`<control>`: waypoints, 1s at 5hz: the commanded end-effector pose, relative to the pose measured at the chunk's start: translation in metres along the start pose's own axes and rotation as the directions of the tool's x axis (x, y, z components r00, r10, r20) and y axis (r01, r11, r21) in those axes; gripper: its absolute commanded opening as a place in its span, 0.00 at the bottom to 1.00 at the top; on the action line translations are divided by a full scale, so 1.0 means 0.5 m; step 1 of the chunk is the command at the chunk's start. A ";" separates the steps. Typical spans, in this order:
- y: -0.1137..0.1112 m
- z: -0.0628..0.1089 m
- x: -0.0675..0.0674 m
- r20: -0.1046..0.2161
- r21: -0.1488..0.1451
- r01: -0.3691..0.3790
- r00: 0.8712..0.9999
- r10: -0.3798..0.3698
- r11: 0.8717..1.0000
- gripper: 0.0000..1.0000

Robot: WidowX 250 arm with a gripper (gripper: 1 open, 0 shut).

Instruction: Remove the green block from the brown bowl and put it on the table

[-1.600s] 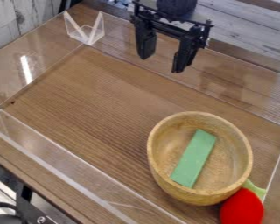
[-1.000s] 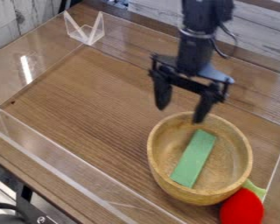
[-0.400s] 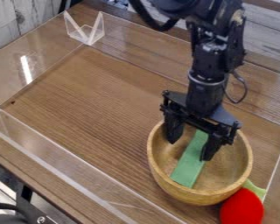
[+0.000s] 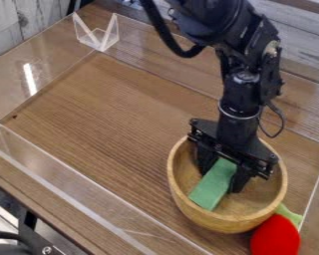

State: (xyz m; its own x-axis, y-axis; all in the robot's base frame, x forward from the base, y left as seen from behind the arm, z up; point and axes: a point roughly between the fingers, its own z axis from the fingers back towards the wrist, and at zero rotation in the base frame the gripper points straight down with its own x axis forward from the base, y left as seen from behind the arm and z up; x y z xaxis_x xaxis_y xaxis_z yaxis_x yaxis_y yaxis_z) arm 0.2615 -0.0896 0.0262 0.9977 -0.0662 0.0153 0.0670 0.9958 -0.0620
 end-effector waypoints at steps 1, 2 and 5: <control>-0.007 0.012 0.005 0.051 -0.004 -0.037 0.998 0.037 0.999 0.00; -0.009 0.022 0.003 0.082 -0.005 -0.089 0.993 0.090 0.996 0.00; -0.004 0.096 0.013 0.150 -0.030 -0.038 0.988 0.042 0.999 0.00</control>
State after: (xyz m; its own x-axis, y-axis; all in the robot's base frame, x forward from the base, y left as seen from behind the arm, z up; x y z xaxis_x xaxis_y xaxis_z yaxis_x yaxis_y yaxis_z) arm 0.2589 -0.0885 0.0630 0.9929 -0.0177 0.1177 0.0273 0.9964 -0.0801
